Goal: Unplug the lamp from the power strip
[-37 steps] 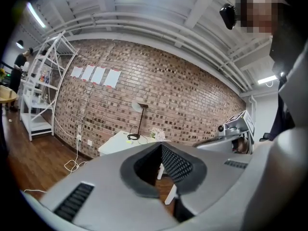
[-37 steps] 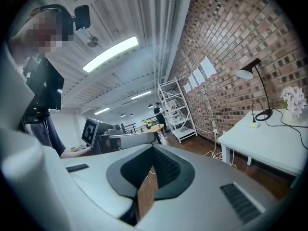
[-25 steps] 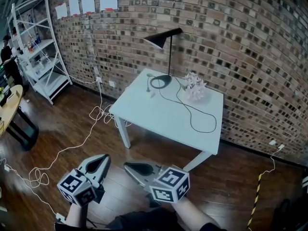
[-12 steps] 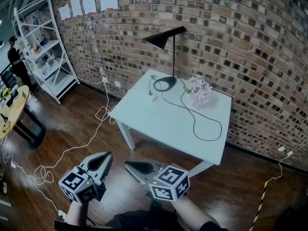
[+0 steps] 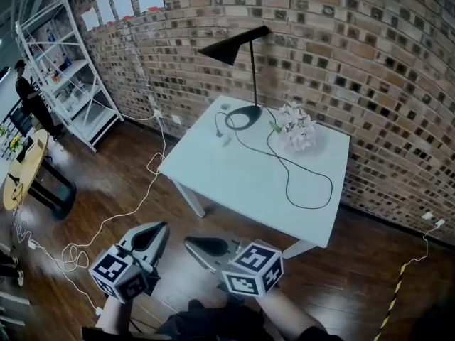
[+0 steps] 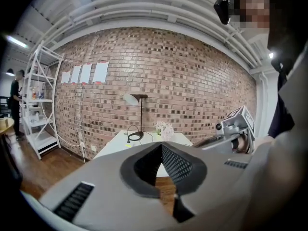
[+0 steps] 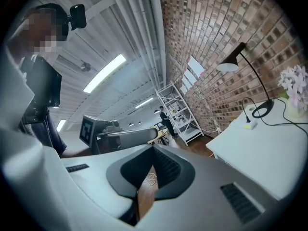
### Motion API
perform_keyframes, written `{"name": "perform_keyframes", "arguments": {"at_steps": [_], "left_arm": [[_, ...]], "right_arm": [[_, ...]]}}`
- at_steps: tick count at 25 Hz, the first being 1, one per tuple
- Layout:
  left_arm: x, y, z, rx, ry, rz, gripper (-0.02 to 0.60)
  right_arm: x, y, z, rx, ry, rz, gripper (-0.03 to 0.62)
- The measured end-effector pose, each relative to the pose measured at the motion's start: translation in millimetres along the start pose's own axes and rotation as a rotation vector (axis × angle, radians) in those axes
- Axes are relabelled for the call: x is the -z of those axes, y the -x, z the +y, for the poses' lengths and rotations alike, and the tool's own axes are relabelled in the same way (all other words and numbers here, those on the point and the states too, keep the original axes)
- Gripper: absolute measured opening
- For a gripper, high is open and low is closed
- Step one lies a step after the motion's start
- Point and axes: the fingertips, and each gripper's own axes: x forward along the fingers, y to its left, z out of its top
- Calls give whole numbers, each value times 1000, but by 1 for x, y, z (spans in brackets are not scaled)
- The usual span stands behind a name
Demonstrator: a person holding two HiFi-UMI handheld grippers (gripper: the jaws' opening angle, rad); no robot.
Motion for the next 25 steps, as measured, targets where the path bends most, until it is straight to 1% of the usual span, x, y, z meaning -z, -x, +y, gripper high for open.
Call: {"name": "perform_keyframes", "arguments": {"at_steps": [3,7,10,15,22,25], "left_arm": [[0,-11,-2,5,1,10,-2],[-2,-22,4,-10,16,-12,-2],[-3,-26,2,11,10,-12,-2],[-5,-29,10,27,19,-38,-2],[-9,-34,37,64,48,-71,-2],[-8,-33,60,75,32,-93,-2]], "right_arm": [[2,8,-8,9,-20,-6,-9],[4,16,-16,26,-16,-3,-9],[5,18,-18,31,-14,4,-9],[2,12,-23,56,4,20,-9],[-2,-11,-35,107,7,49,-9],[-5,-28,-38,127,15,63,-9]]}}
